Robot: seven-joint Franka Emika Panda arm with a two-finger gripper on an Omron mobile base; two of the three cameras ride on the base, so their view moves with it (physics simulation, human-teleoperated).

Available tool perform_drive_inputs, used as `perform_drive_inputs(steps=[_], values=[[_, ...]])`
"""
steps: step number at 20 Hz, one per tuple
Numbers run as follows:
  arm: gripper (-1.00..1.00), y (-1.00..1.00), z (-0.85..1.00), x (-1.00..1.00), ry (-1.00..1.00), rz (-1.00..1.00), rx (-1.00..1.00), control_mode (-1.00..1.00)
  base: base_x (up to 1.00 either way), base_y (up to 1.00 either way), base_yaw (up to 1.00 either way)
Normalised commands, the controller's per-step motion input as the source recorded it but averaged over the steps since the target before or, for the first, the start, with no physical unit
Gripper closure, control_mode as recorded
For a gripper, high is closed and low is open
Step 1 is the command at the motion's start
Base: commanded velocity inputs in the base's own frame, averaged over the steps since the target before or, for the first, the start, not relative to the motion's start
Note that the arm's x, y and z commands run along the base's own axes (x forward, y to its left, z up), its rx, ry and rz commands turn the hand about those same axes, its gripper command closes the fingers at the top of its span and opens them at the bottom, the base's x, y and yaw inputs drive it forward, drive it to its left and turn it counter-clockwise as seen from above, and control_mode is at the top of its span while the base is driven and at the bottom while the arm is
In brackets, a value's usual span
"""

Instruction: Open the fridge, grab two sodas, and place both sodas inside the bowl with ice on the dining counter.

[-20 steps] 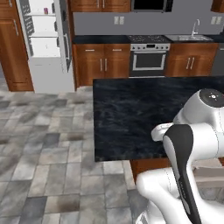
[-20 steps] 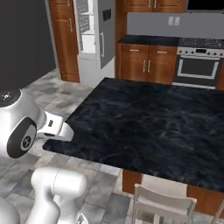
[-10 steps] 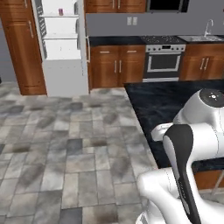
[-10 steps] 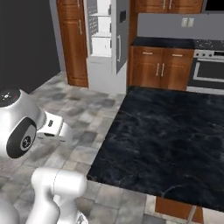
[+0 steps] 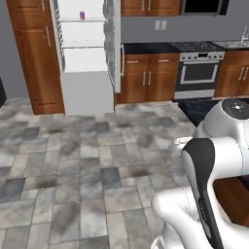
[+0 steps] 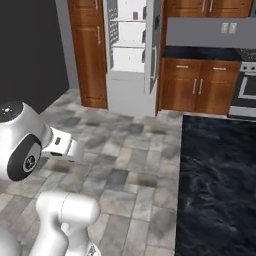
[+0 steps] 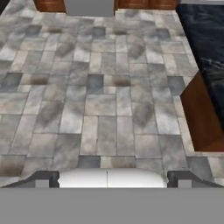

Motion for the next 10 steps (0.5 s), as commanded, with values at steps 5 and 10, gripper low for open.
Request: perform_drive_inputs(steps=[5, 10], values=[[-1.00, 0.00, 0.00, 0.00, 0.00, 0.00, 0.00, 1.00, 1.00, 1.00, -0.17], [-1.00, 0.00, 0.00, 0.00, 0.00, 0.00, 0.00, 1.00, 1.00, 1.00, -0.19]])
